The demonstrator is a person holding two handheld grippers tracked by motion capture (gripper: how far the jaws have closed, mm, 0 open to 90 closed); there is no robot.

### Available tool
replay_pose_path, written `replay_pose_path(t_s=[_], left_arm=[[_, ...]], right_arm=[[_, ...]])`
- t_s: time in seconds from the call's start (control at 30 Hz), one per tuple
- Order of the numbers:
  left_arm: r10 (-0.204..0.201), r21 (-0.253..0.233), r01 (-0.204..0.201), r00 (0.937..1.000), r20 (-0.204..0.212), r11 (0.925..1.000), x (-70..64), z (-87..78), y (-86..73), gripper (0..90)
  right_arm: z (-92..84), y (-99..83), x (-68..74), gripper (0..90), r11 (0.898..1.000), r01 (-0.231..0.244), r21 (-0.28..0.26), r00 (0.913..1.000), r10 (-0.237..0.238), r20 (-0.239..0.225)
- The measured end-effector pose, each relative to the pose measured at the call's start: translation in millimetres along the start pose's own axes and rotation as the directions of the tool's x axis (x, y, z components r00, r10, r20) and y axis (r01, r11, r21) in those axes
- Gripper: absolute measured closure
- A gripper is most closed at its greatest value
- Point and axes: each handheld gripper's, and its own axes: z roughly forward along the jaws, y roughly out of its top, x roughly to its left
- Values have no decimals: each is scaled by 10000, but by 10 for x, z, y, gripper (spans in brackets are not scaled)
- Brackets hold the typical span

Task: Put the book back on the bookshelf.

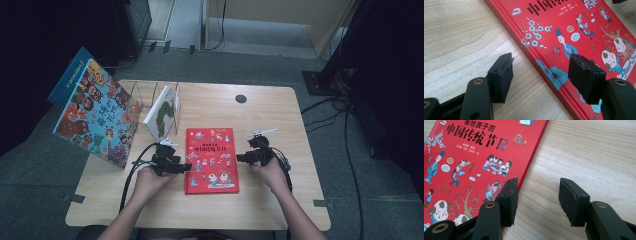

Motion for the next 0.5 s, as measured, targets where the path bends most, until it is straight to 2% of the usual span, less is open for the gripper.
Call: replay_pose_path(t_s=[0.23, 0.5], left_arm=[[-95, 45, 95, 10000, 5, 9999, 0, -3, 6, 370], [-225, 65, 224, 9997, 50, 9997, 2, 4, 21, 365]], right_arm=[[8, 81, 3, 497, 9963, -607, 607, 9980, 616, -125], [109, 192, 83, 489, 9911, -763, 1090, 9963, 800, -299]])
